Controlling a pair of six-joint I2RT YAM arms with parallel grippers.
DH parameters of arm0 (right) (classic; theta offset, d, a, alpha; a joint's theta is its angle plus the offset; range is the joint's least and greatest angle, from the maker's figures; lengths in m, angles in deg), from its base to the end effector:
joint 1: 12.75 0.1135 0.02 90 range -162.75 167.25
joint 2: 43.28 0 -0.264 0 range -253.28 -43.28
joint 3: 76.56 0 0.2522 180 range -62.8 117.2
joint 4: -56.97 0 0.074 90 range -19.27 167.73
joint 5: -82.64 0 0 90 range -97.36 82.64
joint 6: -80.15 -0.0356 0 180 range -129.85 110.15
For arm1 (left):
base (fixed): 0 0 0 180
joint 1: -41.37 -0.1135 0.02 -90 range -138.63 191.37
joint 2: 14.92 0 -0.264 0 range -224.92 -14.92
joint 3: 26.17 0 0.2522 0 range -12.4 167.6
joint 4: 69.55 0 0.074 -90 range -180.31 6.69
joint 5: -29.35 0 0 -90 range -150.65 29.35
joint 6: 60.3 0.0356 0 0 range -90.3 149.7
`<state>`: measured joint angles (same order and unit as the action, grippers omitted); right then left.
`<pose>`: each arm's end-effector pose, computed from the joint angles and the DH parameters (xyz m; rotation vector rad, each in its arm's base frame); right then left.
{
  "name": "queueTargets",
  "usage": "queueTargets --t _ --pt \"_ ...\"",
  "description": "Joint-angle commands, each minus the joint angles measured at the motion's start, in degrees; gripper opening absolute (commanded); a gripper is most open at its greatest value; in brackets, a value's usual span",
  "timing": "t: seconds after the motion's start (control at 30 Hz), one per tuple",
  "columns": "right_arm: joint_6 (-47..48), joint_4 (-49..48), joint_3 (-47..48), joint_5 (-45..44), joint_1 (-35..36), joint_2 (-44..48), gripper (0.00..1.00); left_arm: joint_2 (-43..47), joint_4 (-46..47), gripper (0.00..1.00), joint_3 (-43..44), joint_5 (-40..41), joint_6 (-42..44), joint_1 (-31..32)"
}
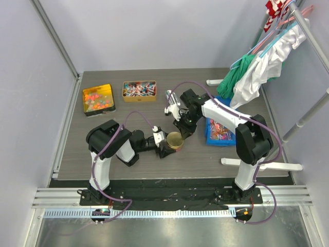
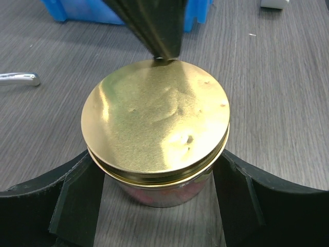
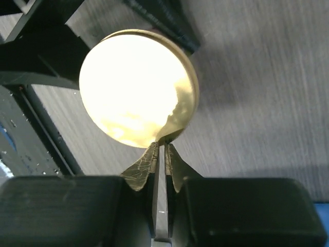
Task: Pack the candies
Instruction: Screw the bottle lid onto the packing bottle.
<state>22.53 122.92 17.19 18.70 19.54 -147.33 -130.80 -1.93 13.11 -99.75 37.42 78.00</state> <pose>0.2938 0.2042 0.2216 -1.5813 2.3503 0.6550 0.2226 -0.1935 0.0898 1.1265 1.3885 -0.9532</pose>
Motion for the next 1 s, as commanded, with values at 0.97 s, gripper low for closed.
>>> queueTargets --t 0.97 --pt "-6.45 -4.81 5.00 8.21 4.88 -7.93 0.02 -1.81 7.30 0.34 0.15 2.88 -0.43 -1.11"
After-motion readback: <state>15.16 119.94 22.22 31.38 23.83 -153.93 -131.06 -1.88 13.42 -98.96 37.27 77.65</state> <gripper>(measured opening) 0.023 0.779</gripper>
